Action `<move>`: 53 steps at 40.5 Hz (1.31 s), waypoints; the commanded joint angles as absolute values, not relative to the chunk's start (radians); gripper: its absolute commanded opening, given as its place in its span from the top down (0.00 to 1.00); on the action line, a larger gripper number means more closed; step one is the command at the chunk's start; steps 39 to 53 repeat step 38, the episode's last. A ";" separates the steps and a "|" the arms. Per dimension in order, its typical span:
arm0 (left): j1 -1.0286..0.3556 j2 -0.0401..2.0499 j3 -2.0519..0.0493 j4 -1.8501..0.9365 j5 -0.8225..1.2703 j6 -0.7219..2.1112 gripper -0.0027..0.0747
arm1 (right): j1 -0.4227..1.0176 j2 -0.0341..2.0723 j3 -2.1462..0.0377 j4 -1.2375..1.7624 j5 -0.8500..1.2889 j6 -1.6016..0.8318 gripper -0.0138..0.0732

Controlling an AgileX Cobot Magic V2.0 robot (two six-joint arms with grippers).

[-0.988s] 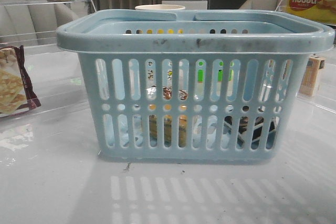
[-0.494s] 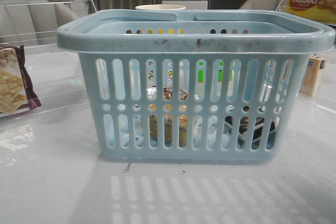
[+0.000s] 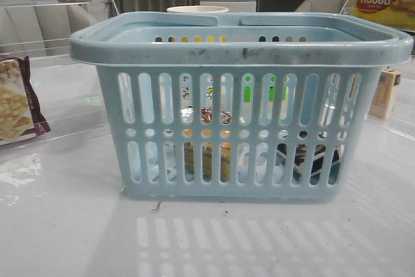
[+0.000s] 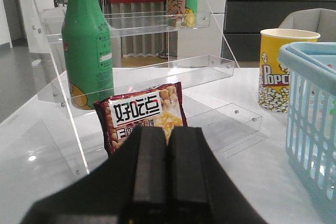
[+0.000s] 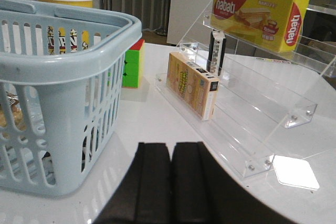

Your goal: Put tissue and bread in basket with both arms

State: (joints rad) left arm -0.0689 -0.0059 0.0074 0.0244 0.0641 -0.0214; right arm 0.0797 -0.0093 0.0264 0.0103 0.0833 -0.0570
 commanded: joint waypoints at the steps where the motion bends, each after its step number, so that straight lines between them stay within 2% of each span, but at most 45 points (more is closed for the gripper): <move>1: -0.077 -0.024 0.006 0.023 -0.026 -0.024 0.85 | 0.073 -0.029 0.029 0.013 -0.037 -0.056 0.78; 53: -0.077 -0.024 0.006 0.023 -0.026 -0.024 0.85 | 0.035 -0.029 0.030 0.013 -0.045 -0.056 0.78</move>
